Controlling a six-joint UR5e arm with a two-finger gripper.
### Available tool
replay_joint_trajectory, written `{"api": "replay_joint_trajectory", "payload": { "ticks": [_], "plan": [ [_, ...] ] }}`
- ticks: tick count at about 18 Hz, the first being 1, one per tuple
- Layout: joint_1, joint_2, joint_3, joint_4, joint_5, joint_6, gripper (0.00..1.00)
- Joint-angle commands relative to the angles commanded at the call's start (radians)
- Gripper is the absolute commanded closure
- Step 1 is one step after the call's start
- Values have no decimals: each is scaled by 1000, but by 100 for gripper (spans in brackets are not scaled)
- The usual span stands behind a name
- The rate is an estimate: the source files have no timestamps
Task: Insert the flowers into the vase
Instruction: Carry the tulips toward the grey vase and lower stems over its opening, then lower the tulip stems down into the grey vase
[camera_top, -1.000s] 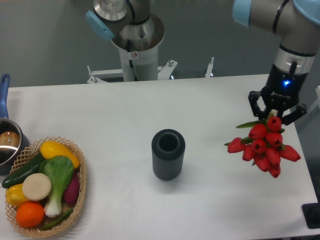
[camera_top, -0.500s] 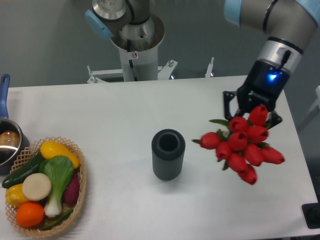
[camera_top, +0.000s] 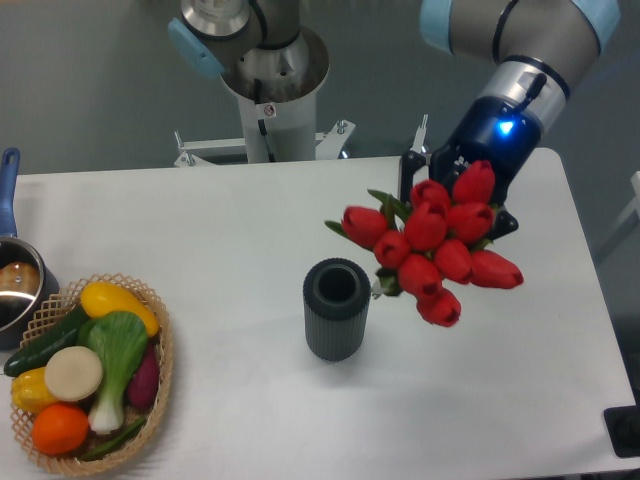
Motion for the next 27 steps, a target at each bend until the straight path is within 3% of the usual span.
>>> {"api": "replay_joint_trajectory", "payload": {
  "ticks": [6,12,19,27],
  "plan": [
    [-2,3,-32,45,0,-3,100],
    [-3,37,-132,84,2,11,100],
    [-9,41,-180,92,8,20,100],
    [-14,26,-239,92,12,127,100]
  ]
}}
